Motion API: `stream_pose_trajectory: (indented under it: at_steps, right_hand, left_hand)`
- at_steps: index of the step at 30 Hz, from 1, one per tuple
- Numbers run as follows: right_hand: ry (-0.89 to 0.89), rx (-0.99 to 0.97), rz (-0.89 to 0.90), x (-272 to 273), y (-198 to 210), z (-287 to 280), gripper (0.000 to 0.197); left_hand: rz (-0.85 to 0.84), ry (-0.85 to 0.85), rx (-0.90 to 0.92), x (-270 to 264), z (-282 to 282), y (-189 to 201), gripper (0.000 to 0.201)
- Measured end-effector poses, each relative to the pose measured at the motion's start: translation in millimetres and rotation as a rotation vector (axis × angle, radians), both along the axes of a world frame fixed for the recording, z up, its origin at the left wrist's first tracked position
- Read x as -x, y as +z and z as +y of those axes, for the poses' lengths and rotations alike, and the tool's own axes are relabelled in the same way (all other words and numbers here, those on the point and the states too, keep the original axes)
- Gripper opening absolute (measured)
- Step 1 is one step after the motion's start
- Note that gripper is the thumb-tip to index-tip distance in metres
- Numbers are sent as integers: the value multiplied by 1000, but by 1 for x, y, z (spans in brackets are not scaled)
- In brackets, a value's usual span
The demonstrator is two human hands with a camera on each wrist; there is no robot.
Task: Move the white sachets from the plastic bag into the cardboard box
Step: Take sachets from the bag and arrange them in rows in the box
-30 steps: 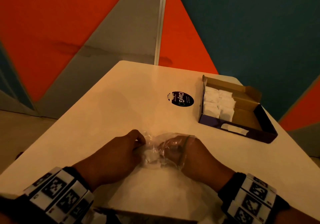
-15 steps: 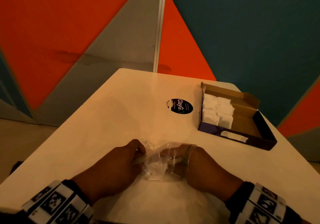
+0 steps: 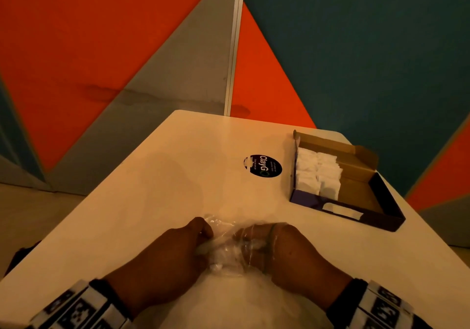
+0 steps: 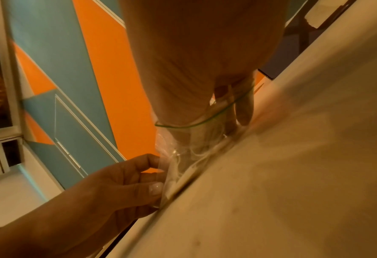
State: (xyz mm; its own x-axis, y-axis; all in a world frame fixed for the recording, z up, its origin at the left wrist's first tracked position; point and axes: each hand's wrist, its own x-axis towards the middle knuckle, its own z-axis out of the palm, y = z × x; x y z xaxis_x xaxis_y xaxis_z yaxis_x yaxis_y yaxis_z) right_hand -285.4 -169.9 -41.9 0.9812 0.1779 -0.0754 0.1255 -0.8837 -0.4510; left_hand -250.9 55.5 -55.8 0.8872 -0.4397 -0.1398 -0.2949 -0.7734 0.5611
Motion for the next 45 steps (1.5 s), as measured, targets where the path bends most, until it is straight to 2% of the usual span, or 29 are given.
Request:
stream_pose_trajectory:
  at_steps: [2,4,7,11,18,22,28,33,36,40,43,45]
  right_hand:
    - [-10,17,-9,-5,-6,0,19]
    - [31,-136,9,-10,-14,-1,30]
    - [-102,-418,-42,-11,-15,-6,21]
    - [-263,-583,7,-7,-16,-18,19]
    - [-360,-691,58,-4,-19,-21,13]
    - [-345,-633,-1,-3,-18,-26,13]
    - [-541,-613,-124,-3,-13,-39,15]
    - [-596,-696,-144,0,2,-59,20]
    - [-654,-842,-146,1,12,-73,14]
    - [-684,-956,-160,4,21,-78,3]
    - [-657,-1017,-159,6,22,-68,3]
    - [-639,-1061,-138,6,22,-60,5]
  left_hand:
    - [-8,-12,-10,1,0,0,31]
    - [-9,-8,-15,1,-1,1,32]
    - [-10,0,-22,1,-1,1,32]
    - [-8,3,-15,1,-1,2,32]
    - [-22,30,-16,0,-2,-2,32]
    - [-15,33,-7,0,0,-2,32]
    - [-15,-1,-65,1,-7,6,30]
    - [71,-96,-213,-3,-11,22,42]
    - [68,-104,-258,-10,-5,26,51]
    - [-41,-34,-169,-11,-5,37,53]
    - [-145,3,-26,-2,-22,55,43]
    - [-148,22,114,4,-39,67,36]
